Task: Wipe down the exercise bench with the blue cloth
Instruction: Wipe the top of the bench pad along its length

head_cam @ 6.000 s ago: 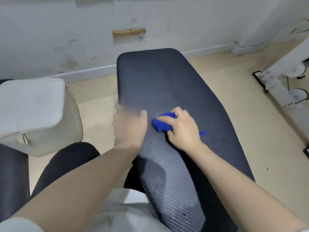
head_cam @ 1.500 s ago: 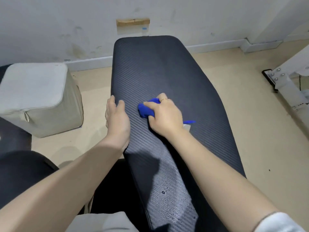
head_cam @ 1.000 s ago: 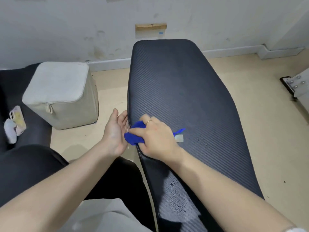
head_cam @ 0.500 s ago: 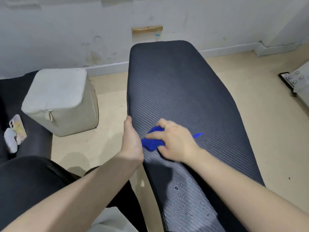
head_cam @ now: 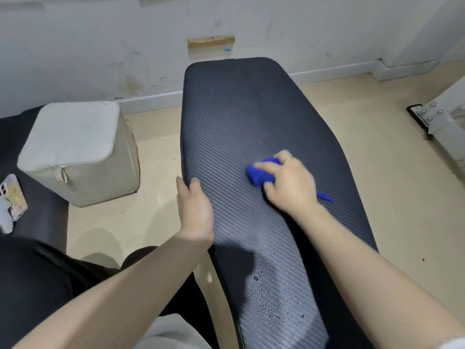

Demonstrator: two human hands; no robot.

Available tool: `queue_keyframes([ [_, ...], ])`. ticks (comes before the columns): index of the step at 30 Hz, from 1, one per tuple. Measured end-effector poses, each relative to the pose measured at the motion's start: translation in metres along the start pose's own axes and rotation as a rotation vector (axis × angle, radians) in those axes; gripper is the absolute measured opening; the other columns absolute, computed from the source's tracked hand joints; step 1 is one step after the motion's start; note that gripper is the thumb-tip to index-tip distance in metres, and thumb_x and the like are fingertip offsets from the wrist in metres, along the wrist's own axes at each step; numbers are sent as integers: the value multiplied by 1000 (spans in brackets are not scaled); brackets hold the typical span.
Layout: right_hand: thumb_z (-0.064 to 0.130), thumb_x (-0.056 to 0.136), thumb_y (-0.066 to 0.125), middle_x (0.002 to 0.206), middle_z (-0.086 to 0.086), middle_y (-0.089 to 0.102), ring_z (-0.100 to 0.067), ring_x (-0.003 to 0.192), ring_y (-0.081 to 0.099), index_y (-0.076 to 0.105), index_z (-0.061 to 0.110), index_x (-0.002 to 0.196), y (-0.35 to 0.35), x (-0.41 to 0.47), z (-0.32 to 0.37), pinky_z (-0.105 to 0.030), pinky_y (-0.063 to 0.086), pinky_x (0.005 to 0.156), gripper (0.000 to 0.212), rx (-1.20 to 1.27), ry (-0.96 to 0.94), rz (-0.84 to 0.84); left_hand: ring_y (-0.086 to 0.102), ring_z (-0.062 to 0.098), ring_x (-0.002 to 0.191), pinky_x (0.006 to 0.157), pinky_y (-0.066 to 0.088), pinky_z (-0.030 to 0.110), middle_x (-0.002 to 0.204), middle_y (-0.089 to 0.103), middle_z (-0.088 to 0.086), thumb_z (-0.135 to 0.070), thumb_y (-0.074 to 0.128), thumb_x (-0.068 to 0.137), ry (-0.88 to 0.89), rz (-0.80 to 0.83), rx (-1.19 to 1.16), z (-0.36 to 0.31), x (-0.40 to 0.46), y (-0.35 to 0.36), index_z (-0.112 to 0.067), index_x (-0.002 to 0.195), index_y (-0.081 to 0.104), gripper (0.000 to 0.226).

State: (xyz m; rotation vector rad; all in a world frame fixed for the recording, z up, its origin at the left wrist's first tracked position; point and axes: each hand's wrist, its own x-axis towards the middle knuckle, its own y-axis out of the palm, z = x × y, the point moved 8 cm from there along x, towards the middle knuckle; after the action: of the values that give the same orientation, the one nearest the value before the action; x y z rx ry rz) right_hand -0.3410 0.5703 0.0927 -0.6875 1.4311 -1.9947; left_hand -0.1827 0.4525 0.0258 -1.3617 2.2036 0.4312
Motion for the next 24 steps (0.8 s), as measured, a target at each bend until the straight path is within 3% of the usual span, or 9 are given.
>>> queue_keyframes([
  [1,18,78,53,111,-8,52,-33,97,54,63,34,113,-5,13,-17,-33,47,71,40,-8,116,-38,33,21,138,115,27,47,153,29,-5,-48,32,78,35,0,50,-2,1,-1,-38,146,21,70],
  [3,18,80,52,112,-9,50,-32,97,52,62,31,116,-8,14,-19,-33,46,68,40,-46,160,-30,33,24,138,116,25,46,152,31,2,-45,32,86,135,3,206,-7,2,-2,-29,147,22,64],
  [7,24,71,50,97,-7,56,-31,78,57,64,32,110,3,-57,33,-34,53,55,42,41,-153,60,31,30,137,115,24,42,149,33,14,-38,32,98,297,-62,483,-16,-1,-7,-12,148,21,57],
  [10,30,69,43,93,-7,60,-31,73,60,66,32,107,2,-60,28,-33,53,53,44,59,-249,100,38,33,132,111,31,46,145,37,17,-43,34,96,343,-86,608,-22,-1,-7,-9,146,23,61],
  [15,19,79,53,113,-7,52,-33,98,54,63,34,115,-12,-2,-34,-34,47,71,41,-29,243,-108,36,32,134,111,31,45,147,34,14,-45,31,96,360,-75,642,-22,-2,-7,-12,148,19,62],
  [17,18,78,53,112,-8,52,-31,96,53,62,33,116,-8,-18,-17,-33,47,70,42,-6,231,-64,34,32,135,111,29,43,149,31,14,-44,30,97,359,-68,645,-22,-1,-7,-12,149,16,62],
  [21,28,70,43,98,-7,58,-30,83,59,66,32,109,-2,-83,16,-33,51,61,45,92,-34,18,30,32,137,110,27,43,151,27,14,-42,29,98,358,-57,654,-22,-2,-7,-11,150,13,62],
  [22,30,70,40,99,-6,58,-30,85,60,65,33,109,-4,-80,6,-33,52,63,47,85,-31,21,30,32,137,110,27,44,151,27,14,-43,28,98,358,-62,658,-22,-1,-7,-11,150,12,63],
  [24,27,74,44,107,-6,56,-30,95,58,64,35,112,-15,-55,-37,-34,50,71,43,-5,161,-70,31,33,136,109,28,45,151,27,14,-43,28,98,367,-64,664,-21,1,-7,-10,150,13,63],
])
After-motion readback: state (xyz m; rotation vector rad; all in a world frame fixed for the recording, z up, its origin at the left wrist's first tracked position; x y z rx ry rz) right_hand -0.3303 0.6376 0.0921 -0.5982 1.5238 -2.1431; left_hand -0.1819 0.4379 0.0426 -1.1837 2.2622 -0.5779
